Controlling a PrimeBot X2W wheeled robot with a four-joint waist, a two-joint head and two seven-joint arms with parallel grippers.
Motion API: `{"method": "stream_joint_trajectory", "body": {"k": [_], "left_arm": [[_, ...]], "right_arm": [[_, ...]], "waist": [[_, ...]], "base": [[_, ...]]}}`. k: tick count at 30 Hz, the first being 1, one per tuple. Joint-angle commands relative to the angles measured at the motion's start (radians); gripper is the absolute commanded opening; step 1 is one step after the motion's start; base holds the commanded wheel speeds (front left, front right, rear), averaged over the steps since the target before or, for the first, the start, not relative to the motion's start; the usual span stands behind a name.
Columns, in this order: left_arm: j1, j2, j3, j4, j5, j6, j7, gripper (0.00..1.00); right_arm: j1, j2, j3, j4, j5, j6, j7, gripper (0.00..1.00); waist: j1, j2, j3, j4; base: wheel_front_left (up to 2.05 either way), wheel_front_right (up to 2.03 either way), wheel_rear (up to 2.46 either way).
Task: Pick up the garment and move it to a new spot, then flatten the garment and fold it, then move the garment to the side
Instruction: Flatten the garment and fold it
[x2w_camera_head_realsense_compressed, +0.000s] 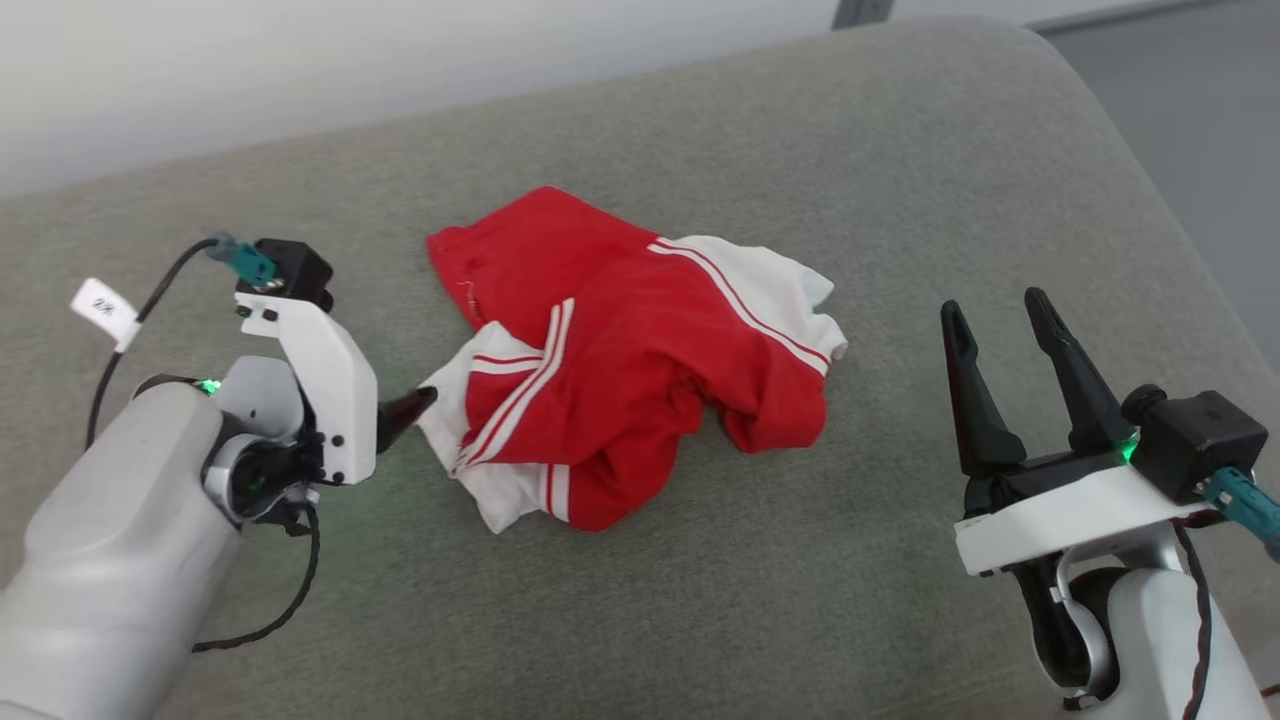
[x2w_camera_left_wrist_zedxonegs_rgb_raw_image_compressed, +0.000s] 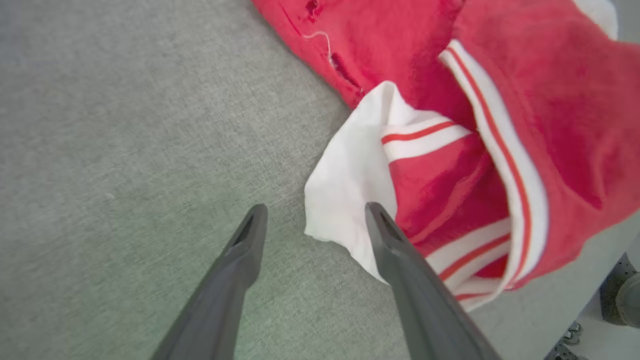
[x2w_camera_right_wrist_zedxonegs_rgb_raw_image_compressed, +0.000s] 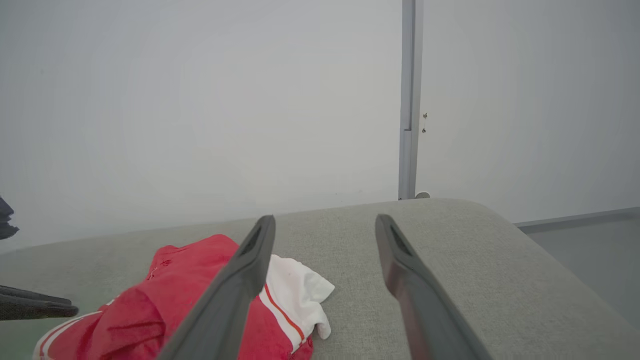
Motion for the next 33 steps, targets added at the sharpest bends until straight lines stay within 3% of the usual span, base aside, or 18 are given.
{"method": "stream_joint_trajectory", "body": {"k": [1,14,16,17,18,23,30,33], "left_arm": [[-0.020,-0.008,-0.007,0.013,0.011,0.006,0.014,1.00],[-0.065,-0.066,-0.126,0.223,0.089,0.057,0.178,1.00],[-0.053,-0.077,-0.151,0.244,0.089,0.047,0.215,1.00],[-0.045,-0.082,-0.161,0.250,0.084,0.040,0.232,0.06],[-0.044,-0.087,-0.167,0.253,0.082,0.035,0.238,0.00],[-0.080,-0.083,-0.154,0.241,0.067,0.019,0.219,0.00],[-0.132,0.020,-0.101,0.157,0.061,0.022,0.181,0.00],[-0.119,0.075,-0.078,0.099,0.049,0.045,0.178,0.00]], "right_arm": [[0.002,0.004,0.000,0.006,0.006,0.000,-0.009,1.00],[-0.039,0.017,0.021,0.050,0.029,0.000,-0.023,1.00],[-0.043,0.018,0.023,0.052,0.032,0.000,-0.025,1.00],[-0.044,0.018,0.023,0.054,0.032,0.000,-0.025,1.00],[-0.045,0.018,0.022,0.056,0.032,0.000,-0.026,1.00],[-0.046,0.016,0.002,0.064,0.024,0.000,-0.027,1.00],[-0.039,0.007,-0.031,0.070,0.012,0.000,-0.014,1.00],[-0.034,0.004,-0.044,0.070,0.013,0.000,-0.010,1.00]], "waist": [[0.0000,0.0000,0.015,-0.017],[0.0000,0.0000,0.062,-0.063],[0.0000,0.0000,0.066,-0.062],[0.0000,0.0000,0.068,-0.061],[0.0000,0.0000,0.069,-0.058],[0.0000,0.0000,0.066,-0.021],[0.0000,0.0000,0.042,0.044],[0.0000,0.0000,0.030,0.069]], "base": [[0.00,0.00,0.00],[0.00,0.00,0.00],[0.00,0.00,0.00],[0.00,0.00,0.00],[0.00,0.00,0.00],[0.00,0.00,0.00],[0.00,0.00,0.00],[0.00,0.00,0.00]]}}
